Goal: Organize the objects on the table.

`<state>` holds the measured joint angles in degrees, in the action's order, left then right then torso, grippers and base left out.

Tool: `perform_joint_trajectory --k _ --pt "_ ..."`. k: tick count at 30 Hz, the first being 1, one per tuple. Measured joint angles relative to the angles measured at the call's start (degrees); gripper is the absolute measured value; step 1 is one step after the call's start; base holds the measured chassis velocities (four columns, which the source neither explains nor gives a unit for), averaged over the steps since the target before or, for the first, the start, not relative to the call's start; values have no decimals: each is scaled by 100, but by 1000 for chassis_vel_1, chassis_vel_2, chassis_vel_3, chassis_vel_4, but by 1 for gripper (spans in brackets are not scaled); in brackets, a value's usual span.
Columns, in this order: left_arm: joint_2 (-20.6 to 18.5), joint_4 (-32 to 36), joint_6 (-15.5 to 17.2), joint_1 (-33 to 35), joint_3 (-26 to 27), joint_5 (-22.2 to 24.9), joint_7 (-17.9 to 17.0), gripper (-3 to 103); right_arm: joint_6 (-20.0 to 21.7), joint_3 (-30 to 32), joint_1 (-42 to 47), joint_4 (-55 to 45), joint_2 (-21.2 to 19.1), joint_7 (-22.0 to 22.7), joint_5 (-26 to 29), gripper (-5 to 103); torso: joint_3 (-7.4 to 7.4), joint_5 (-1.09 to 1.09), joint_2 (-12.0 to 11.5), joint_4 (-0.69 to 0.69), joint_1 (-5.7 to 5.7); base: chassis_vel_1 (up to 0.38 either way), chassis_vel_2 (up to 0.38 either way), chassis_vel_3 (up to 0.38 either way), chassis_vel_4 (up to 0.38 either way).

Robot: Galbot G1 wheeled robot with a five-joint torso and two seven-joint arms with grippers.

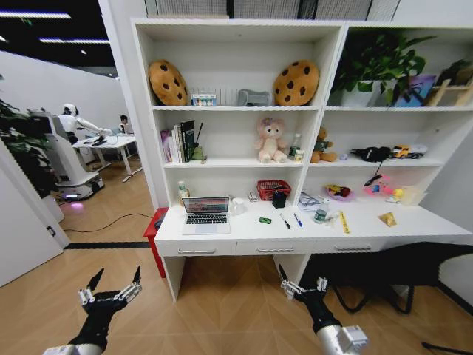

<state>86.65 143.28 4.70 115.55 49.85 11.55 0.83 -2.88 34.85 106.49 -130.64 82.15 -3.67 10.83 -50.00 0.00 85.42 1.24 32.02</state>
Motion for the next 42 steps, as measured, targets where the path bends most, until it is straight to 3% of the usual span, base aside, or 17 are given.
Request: perform_joint_trajectory --k 19,42 --pt "79 -3 -19 1 -55 -45 36 99 -160 -41 21 88 81 -73 89 100 0 0 1 0 -1 -33 38 42 -40" --pt "48 -4 -64 -9 -9 -49 61 99 -645 -240 -4 218 71 -175 130 100 -3 2 -4 -2 8 -244 252 261 -255"
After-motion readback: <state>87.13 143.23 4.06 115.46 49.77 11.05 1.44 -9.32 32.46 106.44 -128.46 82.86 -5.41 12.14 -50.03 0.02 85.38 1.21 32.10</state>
